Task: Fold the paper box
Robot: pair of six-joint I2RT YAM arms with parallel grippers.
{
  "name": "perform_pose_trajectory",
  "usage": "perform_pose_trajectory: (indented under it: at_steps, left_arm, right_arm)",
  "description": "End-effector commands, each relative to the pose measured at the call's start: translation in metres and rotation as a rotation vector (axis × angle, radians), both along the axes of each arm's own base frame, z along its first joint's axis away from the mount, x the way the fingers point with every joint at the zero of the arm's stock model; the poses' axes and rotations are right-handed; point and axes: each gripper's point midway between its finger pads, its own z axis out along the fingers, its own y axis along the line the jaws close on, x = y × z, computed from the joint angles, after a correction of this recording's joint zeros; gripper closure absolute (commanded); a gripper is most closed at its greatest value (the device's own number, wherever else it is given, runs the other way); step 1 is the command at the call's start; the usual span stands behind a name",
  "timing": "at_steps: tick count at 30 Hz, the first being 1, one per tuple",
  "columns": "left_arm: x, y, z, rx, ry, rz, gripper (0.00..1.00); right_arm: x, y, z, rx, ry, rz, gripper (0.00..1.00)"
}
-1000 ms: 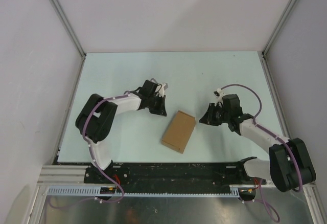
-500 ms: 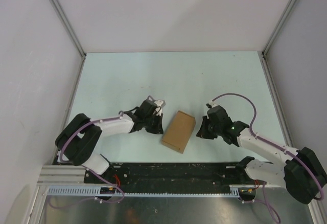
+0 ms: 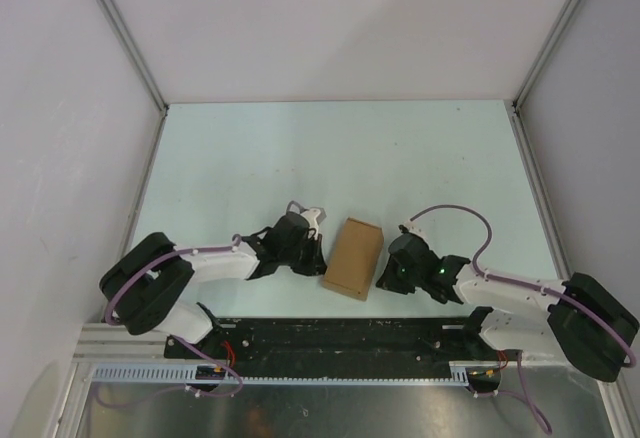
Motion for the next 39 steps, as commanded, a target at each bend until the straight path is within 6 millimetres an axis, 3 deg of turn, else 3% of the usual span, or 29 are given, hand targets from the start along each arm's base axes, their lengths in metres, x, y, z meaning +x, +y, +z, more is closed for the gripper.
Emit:
perform_pose_trajectory:
  at_steps: [1,18,21,30,39]
  left_arm:
    - [-0.013,-0.013,-0.005,-0.006,0.027,-0.023,1.0]
    - [-0.051,-0.061,-0.003,-0.023,0.054,-0.117,1.0]
    - [-0.05,-0.057,-0.005,-0.011,0.049,-0.099,1.0]
    - [-0.046,-0.025,-0.015,0.077,0.013,-0.02,1.0]
    - [-0.048,-0.02,-0.013,0.075,0.012,-0.004,1.0]
  right_arm:
    - [0.002,0.009,-0.002,0.003,-0.009,-0.032,1.0]
    - [-0.004,0.033,-0.002,0.027,0.001,0.024,1.0]
    - [-0.003,0.027,-0.001,-0.015,-0.014,0.034,1.0]
    - [-0.004,-0.021,0.004,-0.163,-0.024,-0.03,0.98]
    - [-0.03,-0.028,0.006,-0.184,0.013,-0.002,0.95]
